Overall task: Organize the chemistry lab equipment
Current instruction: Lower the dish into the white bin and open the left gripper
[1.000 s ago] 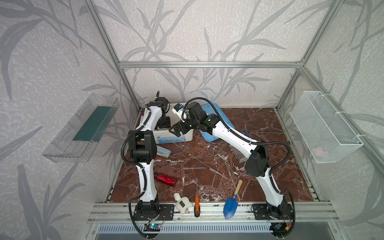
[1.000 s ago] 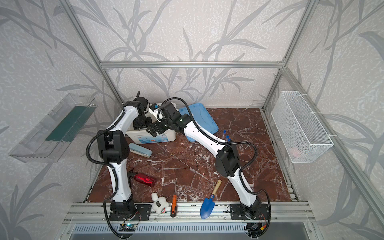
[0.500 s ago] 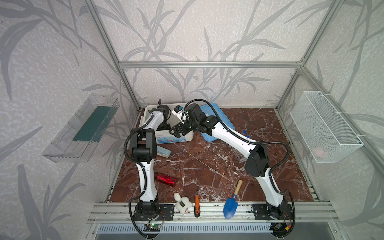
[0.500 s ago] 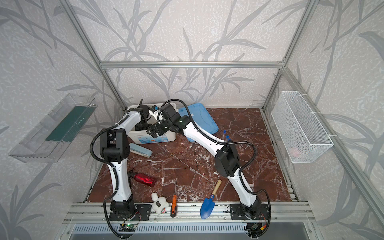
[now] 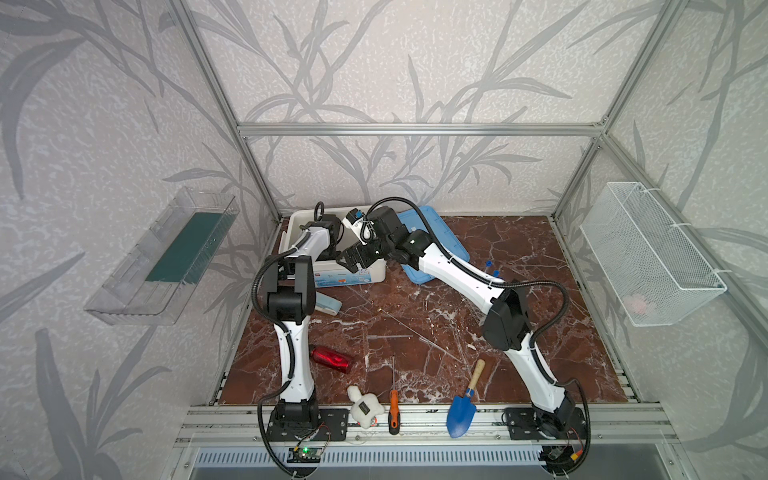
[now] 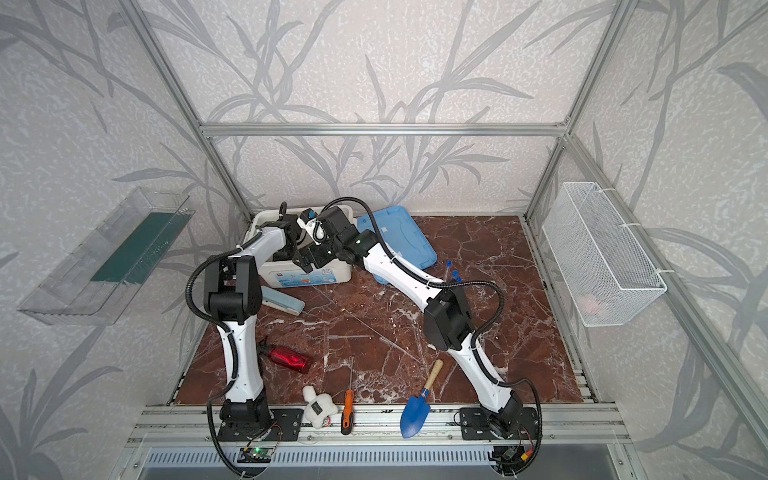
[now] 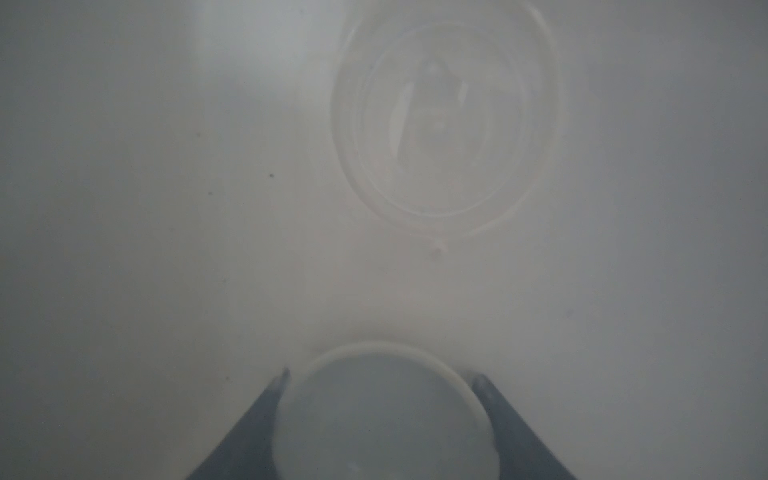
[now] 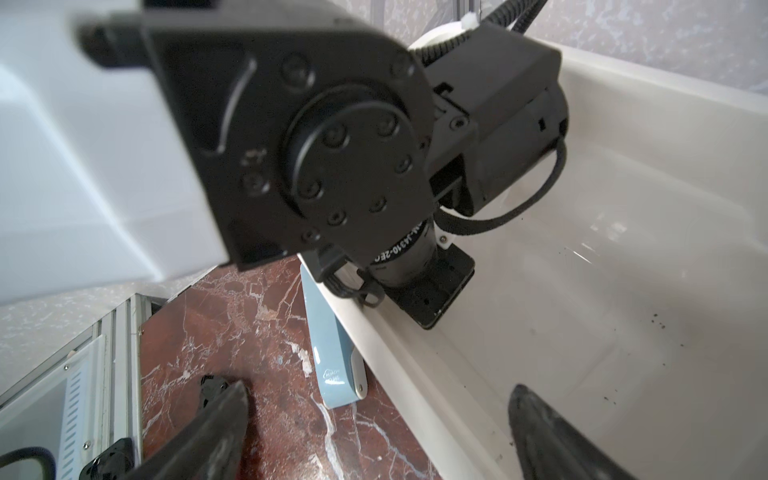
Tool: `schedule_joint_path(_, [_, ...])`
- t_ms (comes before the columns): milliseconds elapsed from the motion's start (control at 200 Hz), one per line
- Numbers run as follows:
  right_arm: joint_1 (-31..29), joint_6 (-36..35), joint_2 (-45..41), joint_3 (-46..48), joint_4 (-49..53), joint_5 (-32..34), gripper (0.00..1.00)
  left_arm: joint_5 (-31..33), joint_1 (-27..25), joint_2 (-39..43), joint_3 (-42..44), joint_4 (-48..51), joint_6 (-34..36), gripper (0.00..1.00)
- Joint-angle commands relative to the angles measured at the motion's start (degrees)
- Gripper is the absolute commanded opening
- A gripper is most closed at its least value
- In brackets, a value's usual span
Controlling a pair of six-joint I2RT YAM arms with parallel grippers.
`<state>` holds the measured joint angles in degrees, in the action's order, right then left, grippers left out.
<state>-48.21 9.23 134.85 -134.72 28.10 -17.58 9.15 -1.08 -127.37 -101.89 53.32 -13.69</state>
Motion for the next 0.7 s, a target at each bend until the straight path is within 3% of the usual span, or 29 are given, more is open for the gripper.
schedule_joint_path(0, [0.3, -0.5, 2.0, -4.6, 3.5, 0.1, 0.96, 1.1, -0.2, -0.5, 0.7, 1.0, -0.3, 0.62])
schedule_joint_path(695, [0.3, -1.1, -0.4, -6.9, 6.1, 0.0, 0.96, 2.2, -0.3, 7.0, -2.7, 2.9, -0.2, 0.89])
